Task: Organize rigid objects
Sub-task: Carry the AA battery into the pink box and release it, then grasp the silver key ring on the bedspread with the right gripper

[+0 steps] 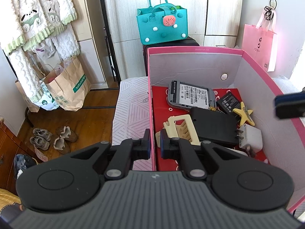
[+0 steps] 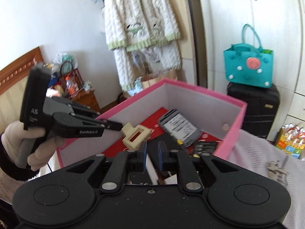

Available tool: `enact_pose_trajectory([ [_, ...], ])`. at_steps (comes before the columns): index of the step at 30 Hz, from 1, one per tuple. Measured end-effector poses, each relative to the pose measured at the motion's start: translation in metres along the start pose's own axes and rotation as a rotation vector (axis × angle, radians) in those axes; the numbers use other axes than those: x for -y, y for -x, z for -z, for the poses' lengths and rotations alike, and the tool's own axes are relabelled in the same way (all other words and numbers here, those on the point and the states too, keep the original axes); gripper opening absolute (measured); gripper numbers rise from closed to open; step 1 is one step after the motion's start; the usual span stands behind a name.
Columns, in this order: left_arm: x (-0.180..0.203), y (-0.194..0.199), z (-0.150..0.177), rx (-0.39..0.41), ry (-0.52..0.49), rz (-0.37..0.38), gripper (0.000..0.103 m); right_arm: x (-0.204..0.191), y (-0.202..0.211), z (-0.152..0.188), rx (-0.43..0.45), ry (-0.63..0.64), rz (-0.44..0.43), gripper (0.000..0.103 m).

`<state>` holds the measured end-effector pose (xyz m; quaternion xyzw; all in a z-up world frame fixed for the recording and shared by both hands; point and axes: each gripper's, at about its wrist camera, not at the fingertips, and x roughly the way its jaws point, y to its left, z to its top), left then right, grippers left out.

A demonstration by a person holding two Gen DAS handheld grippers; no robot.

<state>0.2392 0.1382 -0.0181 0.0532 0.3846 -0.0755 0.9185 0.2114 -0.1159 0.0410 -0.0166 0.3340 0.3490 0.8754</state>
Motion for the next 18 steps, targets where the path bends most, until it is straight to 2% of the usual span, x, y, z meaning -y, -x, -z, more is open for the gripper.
enact_pose_trajectory([
  [8,0.0,0.0,0.0,0.002,-0.003,0.002,0.008,0.041,0.038,0.011,0.028,-0.078,0.155,0.023],
  [12,0.002,-0.003,-0.001,0.01,0.001,0.004,0.008,0.071,0.055,0.02,0.051,-0.144,0.19,0.024],
  [15,0.005,-0.004,-0.002,0.014,-0.006,-0.004,0.008,0.085,0.058,0.027,0.043,-0.151,0.216,0.024],
  [18,0.006,-0.005,-0.002,0.014,-0.006,-0.005,0.008,0.095,0.052,0.036,0.018,-0.166,0.208,0.026],
])
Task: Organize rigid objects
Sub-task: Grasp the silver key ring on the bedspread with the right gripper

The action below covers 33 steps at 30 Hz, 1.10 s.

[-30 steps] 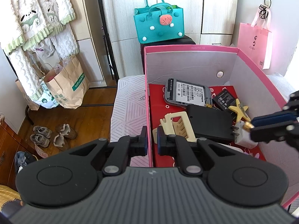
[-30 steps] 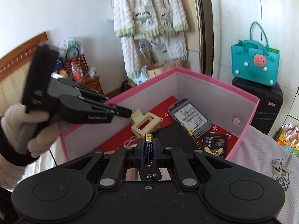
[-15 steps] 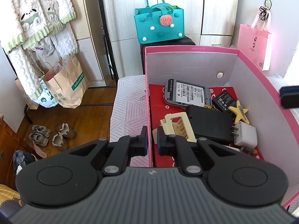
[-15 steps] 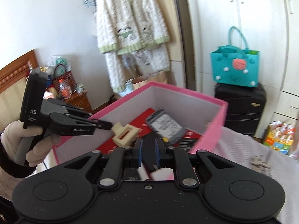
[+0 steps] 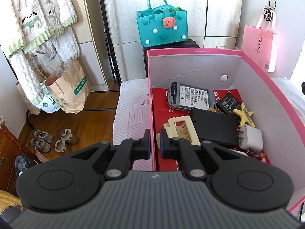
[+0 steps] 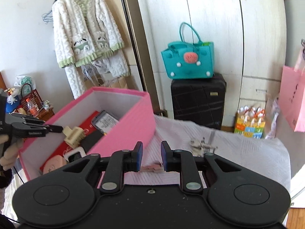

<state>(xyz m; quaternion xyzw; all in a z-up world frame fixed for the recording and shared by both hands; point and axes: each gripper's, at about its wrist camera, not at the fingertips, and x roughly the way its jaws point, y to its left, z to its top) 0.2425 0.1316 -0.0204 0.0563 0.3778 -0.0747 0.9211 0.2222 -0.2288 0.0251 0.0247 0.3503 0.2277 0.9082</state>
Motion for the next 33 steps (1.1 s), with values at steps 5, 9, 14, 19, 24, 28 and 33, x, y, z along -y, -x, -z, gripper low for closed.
enact_pose_trajectory([
  [5,-0.001,0.003,0.001,0.007,0.005,0.003,0.008,0.006,-0.019,0.015,-0.055,0.011,-0.008,0.028],
  [9,0.001,0.002,-0.001,0.012,0.01,0.006,0.008,0.008,-0.04,0.021,-0.114,0.019,-0.036,0.028],
  [14,-0.002,0.002,0.0,0.013,0.012,0.006,0.008,-0.001,-0.066,0.031,-0.163,0.093,-0.046,0.036],
  [19,0.003,0.002,-0.001,0.019,0.004,-0.007,0.008,-0.006,-0.087,0.039,-0.194,0.223,-0.038,0.042],
  [24,-0.001,0.004,0.003,0.021,0.008,-0.001,0.008,0.005,-0.101,0.035,-0.158,0.192,-0.07,0.054],
  [28,-0.001,0.004,0.004,0.023,0.022,0.006,0.008,-0.008,-0.106,0.037,-0.128,0.249,-0.026,0.056],
  [33,-0.001,0.005,0.004,0.024,0.021,0.008,0.008,-0.016,-0.106,0.038,-0.104,0.24,-0.012,0.044],
])
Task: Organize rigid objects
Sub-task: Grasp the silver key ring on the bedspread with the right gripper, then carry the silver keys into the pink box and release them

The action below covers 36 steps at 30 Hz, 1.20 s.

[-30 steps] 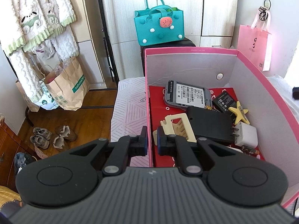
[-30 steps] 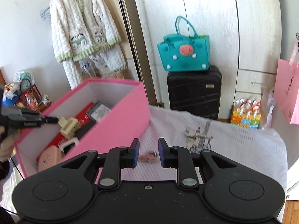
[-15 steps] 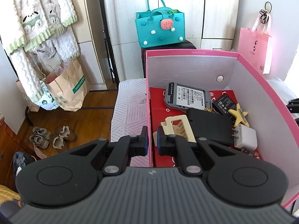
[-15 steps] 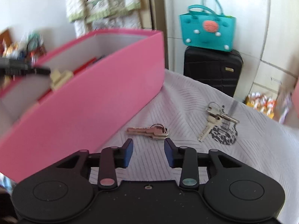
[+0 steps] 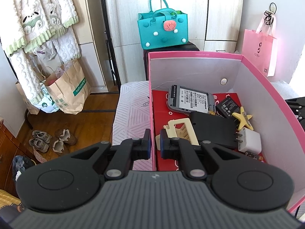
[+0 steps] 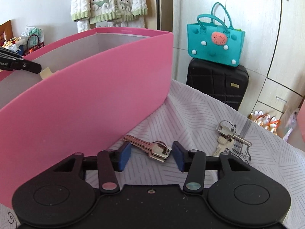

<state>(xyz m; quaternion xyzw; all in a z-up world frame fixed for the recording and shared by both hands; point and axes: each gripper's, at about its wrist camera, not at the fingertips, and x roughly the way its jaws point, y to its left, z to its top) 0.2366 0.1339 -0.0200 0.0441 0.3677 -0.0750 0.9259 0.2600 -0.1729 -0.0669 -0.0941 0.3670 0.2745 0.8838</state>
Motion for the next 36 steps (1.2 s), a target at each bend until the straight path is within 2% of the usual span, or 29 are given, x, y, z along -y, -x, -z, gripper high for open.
enact_pose_trajectory([
  [2,-0.001,0.0,0.0,0.001,0.001,0.0,0.008,-0.001,0.003,0.0,-0.002,-0.015,0.036,0.029],
  [4,-0.001,0.0,0.0,0.002,0.003,0.002,0.008,0.001,0.009,0.001,0.009,-0.055,0.034,0.015],
  [5,-0.002,0.001,0.0,0.003,0.002,0.001,0.008,0.001,0.012,0.002,0.009,-0.076,0.04,0.012],
  [16,-0.004,0.002,-0.001,0.005,0.003,0.002,0.008,-0.001,0.031,0.008,0.013,-0.199,0.011,0.011],
  [19,-0.004,0.002,-0.001,0.005,0.005,0.003,0.008,-0.004,0.042,0.005,0.031,-0.198,0.029,0.011],
  [23,-0.006,0.003,-0.002,0.006,0.01,0.005,0.008,-0.01,0.063,-0.004,0.085,-0.217,0.071,0.011],
  [26,-0.007,0.004,-0.003,0.01,0.016,0.008,0.008,-0.016,0.086,-0.019,0.191,-0.208,0.066,0.012],
  [30,-0.008,0.004,-0.003,0.01,0.012,0.008,0.008,-0.024,0.097,-0.043,0.245,-0.184,-0.001,0.012],
  [36,-0.01,0.004,-0.002,0.012,0.025,0.015,0.008,-0.049,0.064,-0.076,0.151,-0.121,-0.138,0.012],
])
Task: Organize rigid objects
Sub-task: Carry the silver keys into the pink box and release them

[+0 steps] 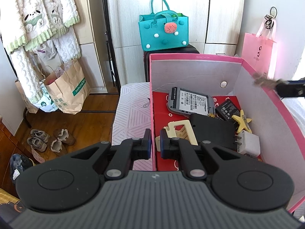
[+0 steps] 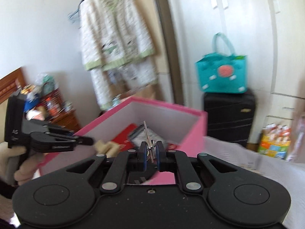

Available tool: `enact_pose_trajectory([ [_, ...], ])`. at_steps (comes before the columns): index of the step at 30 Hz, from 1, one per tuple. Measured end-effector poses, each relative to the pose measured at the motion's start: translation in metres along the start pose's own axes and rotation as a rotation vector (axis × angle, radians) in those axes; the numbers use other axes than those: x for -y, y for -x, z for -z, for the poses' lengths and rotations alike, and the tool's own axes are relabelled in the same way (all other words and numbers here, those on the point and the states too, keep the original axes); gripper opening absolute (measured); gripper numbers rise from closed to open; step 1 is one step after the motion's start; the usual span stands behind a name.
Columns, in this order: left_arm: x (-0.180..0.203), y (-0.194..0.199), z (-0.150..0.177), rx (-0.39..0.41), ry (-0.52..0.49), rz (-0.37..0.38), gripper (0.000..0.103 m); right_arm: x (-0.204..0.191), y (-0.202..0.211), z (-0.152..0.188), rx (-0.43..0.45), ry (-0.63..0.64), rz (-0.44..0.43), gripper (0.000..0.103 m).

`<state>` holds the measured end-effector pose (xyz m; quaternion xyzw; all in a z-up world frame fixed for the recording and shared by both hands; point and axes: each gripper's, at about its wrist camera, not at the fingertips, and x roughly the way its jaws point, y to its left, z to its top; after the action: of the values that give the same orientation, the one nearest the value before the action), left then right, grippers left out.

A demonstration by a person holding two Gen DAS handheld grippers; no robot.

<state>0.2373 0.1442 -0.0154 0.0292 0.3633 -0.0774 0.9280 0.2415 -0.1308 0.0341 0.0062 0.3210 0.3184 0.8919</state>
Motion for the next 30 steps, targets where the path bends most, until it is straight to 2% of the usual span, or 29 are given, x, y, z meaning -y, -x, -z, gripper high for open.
enact_pose_trajectory([
  [7,0.0,-0.001,0.002,-0.001,-0.006,-0.009,0.008,-0.014,-0.057,-0.022,-0.112,0.045,-0.016,0.012],
  [14,0.001,-0.001,0.002,0.001,0.0,-0.003,0.008,-0.015,-0.089,-0.034,-0.152,0.061,-0.012,0.011],
  [20,0.002,-0.001,0.002,0.001,0.002,0.001,0.008,-0.01,-0.099,-0.042,-0.13,0.025,0.011,0.012],
  [23,0.001,-0.001,0.002,0.001,0.006,0.002,0.008,-0.009,-0.096,-0.044,-0.105,0.016,0.02,0.015],
  [30,0.0,-0.001,0.002,0.002,0.01,0.004,0.008,0.0,-0.056,-0.038,-0.087,-0.001,0.023,0.016],
])
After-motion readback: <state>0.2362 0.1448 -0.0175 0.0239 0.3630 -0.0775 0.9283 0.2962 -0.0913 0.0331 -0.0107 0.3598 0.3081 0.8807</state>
